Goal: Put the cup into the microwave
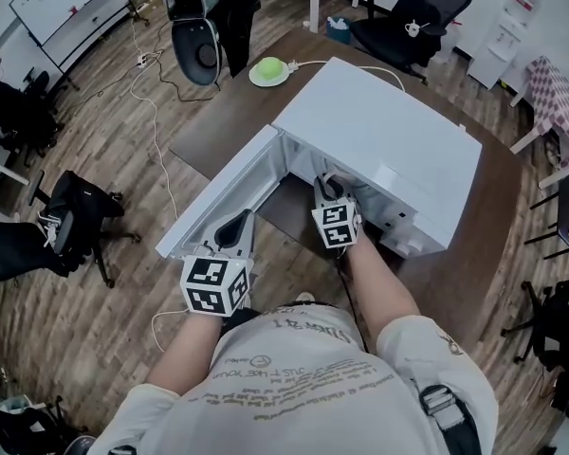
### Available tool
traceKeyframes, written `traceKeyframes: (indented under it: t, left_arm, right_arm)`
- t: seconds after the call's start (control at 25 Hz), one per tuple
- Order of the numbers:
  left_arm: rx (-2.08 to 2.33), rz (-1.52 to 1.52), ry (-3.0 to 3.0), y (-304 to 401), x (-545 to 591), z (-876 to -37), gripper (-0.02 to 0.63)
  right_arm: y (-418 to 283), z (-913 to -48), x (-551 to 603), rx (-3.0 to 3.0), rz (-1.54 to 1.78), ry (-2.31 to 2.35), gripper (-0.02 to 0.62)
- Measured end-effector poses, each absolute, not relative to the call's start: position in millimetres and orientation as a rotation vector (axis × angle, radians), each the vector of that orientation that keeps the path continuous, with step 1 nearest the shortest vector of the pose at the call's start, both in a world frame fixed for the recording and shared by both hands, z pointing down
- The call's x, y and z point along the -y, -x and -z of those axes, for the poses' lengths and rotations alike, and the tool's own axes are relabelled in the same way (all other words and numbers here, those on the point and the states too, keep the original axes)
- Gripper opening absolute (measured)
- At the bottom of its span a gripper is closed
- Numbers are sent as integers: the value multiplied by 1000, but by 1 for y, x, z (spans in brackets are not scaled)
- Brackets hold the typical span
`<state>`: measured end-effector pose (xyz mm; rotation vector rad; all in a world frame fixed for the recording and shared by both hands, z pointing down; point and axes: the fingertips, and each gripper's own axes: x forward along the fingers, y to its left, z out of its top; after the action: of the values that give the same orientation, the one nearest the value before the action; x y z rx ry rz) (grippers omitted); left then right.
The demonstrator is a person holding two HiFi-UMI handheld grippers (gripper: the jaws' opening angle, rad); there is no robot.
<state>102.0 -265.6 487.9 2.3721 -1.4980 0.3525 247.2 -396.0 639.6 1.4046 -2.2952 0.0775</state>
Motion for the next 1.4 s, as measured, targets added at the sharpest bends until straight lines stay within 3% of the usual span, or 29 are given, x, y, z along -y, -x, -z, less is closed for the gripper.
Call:
traceKeyframes:
  t: [0.12,0.52,0.64,1.4]
  left_arm:
    - [1474,-355,-2370,-108,267,-493,14]
    - [1423,-349,-2396,-126,270,-498,14]
    - [1417,-335,-2396,-128,272,-498,14]
    - [1389,-187,-2461,-144,271,-481,14]
  right_arm:
    - [-246,-646,392,2285,-105,-1382,113]
    - [-271,-633,377,2289,-215,-1589,132]
    - [-273,-624,365,2304,-298,-1614,37]
    - [-219,-458,297,2599,-213,-1574,15]
